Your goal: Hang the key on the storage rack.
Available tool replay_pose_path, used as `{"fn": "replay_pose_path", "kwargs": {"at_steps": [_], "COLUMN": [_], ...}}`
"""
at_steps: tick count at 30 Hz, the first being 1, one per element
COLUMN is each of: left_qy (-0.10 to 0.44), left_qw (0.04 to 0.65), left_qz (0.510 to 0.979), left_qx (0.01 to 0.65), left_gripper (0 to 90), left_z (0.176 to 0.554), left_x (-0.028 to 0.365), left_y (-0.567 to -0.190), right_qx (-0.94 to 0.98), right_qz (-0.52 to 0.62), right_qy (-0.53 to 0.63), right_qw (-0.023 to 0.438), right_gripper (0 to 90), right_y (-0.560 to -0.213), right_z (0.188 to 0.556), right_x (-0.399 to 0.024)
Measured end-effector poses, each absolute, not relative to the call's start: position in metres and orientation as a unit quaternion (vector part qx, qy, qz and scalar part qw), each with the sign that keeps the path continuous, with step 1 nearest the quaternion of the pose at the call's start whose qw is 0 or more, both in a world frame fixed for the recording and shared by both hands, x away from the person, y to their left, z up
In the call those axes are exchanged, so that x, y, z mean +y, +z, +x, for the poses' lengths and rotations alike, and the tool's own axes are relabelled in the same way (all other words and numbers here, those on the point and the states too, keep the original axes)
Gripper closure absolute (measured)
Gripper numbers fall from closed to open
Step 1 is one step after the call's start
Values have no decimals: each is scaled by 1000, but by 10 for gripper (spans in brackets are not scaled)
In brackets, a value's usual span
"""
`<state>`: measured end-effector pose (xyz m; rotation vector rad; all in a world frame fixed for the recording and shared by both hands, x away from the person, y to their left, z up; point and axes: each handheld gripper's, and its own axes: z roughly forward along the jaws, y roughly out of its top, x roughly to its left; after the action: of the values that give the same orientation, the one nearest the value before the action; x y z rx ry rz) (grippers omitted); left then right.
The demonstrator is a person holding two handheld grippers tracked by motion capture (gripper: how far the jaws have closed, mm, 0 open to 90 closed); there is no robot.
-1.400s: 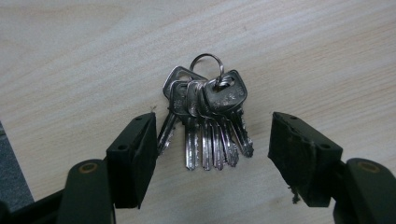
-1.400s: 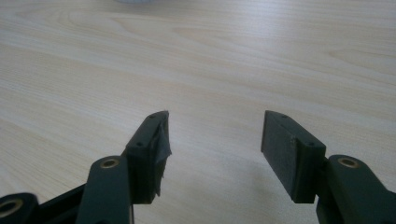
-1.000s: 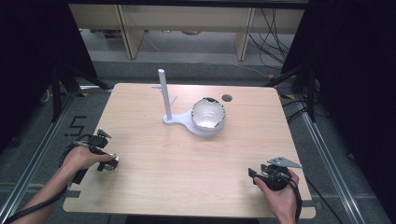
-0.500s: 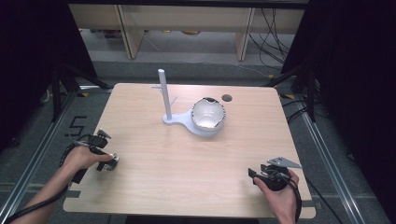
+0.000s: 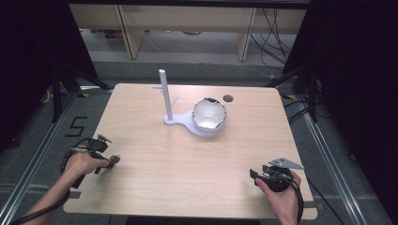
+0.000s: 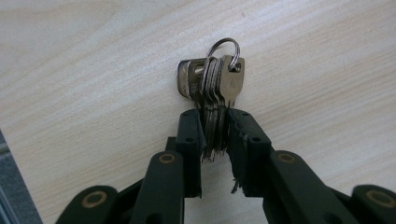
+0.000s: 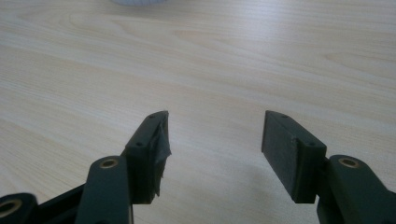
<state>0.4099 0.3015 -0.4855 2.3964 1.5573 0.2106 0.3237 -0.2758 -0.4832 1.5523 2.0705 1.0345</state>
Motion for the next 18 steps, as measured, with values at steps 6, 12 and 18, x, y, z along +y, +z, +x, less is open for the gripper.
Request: {"fn": "replay_pose_path", "kwargs": {"at_steps": [6, 12, 18], "left_qy": [87, 91, 97], "left_qw": [147, 150, 155], "left_qz": [834, 835, 834], "left_qx": [525, 522, 520], "left_gripper": [842, 844, 845], "left_z": [402, 401, 399], "left_x": [302, 301, 304], "left_y": [-487, -487, -485], "right_qx": [725, 733, 732], "right_qz": [556, 544, 545], "right_qy": [371, 368, 367], "right_qw": [167, 176, 180], "right_gripper": [423, 423, 423], "right_y": [-484, -483, -484], "right_z": [323, 324, 324], "right_x": [-273, -275, -276]}}
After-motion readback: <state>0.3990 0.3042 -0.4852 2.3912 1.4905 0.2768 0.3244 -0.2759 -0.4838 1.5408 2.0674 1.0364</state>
